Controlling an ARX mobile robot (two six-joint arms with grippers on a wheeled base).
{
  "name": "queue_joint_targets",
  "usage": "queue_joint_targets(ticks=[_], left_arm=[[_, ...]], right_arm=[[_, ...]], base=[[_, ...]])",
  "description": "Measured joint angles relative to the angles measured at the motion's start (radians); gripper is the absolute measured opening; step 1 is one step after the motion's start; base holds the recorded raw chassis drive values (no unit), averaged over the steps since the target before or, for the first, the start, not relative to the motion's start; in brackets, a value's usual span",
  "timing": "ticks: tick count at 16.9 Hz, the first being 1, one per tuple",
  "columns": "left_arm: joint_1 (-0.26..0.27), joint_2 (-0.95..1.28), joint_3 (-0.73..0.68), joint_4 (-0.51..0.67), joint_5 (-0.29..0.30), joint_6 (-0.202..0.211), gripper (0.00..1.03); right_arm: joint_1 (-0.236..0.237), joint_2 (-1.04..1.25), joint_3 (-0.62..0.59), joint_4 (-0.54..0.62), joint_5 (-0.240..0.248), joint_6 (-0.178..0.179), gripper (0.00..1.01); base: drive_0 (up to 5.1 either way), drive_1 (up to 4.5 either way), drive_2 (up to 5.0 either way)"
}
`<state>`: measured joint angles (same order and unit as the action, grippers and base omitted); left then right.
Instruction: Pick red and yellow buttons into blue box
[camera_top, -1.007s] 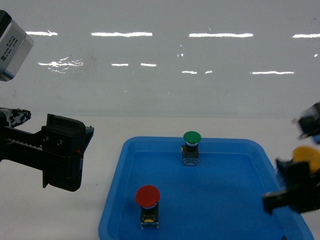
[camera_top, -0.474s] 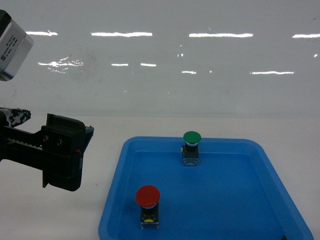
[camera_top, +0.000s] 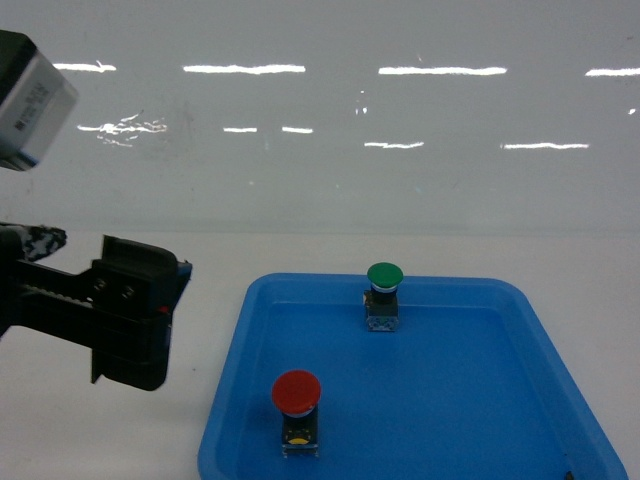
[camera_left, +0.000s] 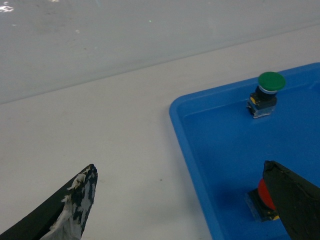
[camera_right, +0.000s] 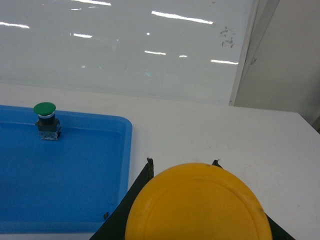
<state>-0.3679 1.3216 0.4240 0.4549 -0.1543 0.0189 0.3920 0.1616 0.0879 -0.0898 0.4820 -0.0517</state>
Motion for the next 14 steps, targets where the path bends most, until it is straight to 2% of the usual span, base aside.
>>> queue_joint_targets(ticks=[1, 4, 7, 12, 14], left_arm=[[-0.045, 0.045, 0.04, -0.041, 0.006, -0.029, 0.98], [-0.119, 0.156, 0.139, -0.069, 0.02, -0.088, 0.98], [-0.209, 0.314, 0.275, -0.156, -0.018, -0.157, 0.98], [-0.296, 0.481, 0.392, -0.232, -0.036, -0.298, 0.98], [-0.295, 0.542, 0.422, -0.213, -0.085, -0.323, 0.98]], right_arm=[[0.0, 0.0, 0.0, 0.0, 0.0, 0.0, 0.27], [0.0, 0.0, 0.0, 0.0, 0.0, -0.001, 0.27], [0.0, 0.0, 0.0, 0.0, 0.0, -0.001, 0.27], [0.0, 0.0, 0.0, 0.0, 0.0, -0.001, 0.27], [0.0, 0.0, 0.0, 0.0, 0.0, -0.001, 0.27]], base=[[0.0, 0.0, 0.0], [0.0, 0.0, 0.0], [0.0, 0.0, 0.0], [0.0, 0.0, 0.0], [0.0, 0.0, 0.0]])
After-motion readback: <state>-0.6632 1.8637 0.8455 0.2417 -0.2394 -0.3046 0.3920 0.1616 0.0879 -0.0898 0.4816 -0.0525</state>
